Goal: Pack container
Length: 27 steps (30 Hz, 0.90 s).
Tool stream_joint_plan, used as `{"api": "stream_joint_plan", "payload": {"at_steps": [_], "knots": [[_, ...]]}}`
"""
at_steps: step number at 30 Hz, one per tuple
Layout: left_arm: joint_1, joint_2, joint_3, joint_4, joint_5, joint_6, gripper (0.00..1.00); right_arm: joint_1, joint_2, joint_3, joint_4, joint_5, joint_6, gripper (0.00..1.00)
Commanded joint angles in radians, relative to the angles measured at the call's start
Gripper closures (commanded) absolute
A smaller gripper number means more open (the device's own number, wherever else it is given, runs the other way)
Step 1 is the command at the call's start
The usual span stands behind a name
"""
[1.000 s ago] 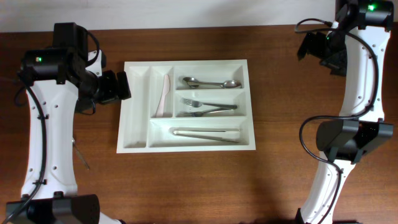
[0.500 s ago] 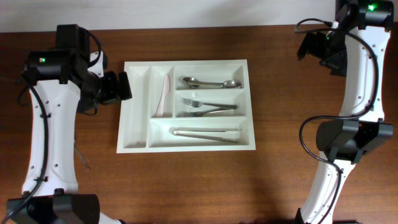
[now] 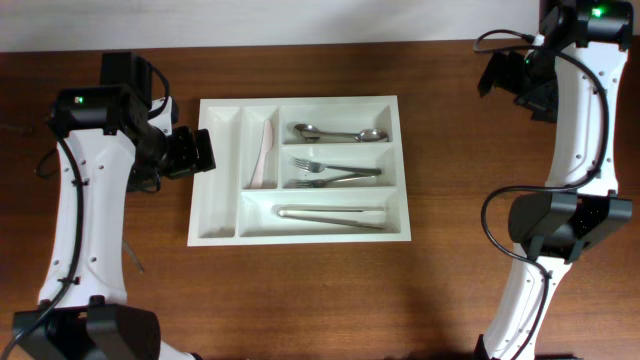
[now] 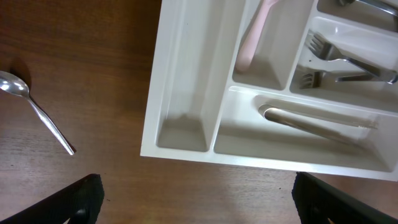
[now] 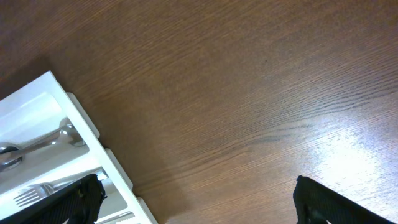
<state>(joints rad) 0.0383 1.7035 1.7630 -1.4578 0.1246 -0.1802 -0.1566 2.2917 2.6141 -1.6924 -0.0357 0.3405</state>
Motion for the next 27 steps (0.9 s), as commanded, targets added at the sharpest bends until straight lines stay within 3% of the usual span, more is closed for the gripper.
{"api": "stream_joint_plan", "payload": {"at_steps": [1,10,27], "knots": [[-0.006,-0.016,-0.006,0.000,0.010,-0.008,0.01,-0.002,-0.012,0.005,-0.002,-0.005,0.008,0.01],[-0.006,-0.016,-0.006,-0.009,-0.062,-0.009,0.01,-0.002,-0.012,0.005,-0.002,-0.005,0.009,0.01],[-0.006,-0.016,-0.008,0.048,-0.058,-0.055,0.01,-0.002,-0.012,0.005,-0.002,-0.005,0.008,0.01]]}}
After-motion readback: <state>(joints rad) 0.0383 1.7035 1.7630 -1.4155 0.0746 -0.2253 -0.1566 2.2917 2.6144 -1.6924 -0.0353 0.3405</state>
